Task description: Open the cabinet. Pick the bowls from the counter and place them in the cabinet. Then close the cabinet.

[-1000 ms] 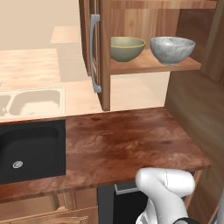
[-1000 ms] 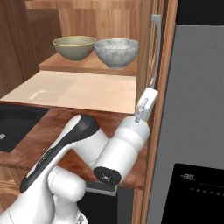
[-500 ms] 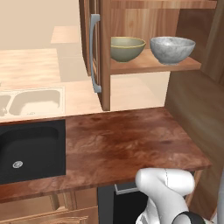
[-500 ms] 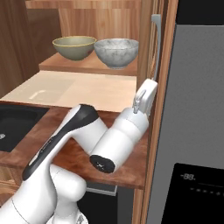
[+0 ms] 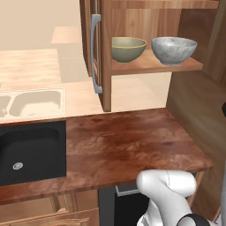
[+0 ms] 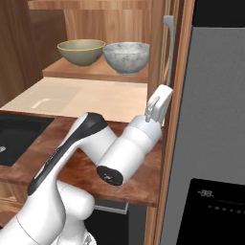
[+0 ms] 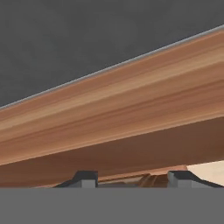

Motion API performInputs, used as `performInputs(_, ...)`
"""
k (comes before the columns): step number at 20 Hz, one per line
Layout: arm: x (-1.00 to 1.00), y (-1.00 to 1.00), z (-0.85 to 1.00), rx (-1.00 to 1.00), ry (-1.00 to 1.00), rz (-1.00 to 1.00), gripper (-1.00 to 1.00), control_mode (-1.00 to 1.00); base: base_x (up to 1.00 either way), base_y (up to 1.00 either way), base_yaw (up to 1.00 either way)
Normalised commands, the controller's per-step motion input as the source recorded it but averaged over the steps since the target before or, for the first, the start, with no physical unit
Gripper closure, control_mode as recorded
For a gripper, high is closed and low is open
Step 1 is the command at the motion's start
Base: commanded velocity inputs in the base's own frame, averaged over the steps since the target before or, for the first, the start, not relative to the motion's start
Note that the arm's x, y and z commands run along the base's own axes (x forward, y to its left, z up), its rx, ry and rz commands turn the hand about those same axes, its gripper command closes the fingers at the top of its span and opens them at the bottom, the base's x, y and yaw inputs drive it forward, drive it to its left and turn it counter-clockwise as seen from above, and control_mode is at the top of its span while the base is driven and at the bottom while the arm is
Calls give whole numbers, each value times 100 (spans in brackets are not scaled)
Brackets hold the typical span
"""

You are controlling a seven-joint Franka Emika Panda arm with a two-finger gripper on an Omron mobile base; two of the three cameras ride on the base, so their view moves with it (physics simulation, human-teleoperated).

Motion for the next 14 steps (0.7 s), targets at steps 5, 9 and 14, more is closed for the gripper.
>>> performInputs(5,100,-14,-57,22,20,19,-100,-100,0,0,0)
performInputs(9,100,19,-49,19,17,26,-100,-100,0,0,0)
performInputs(14,100,45,-39,17,11,30,-100,-100,0,0,0)
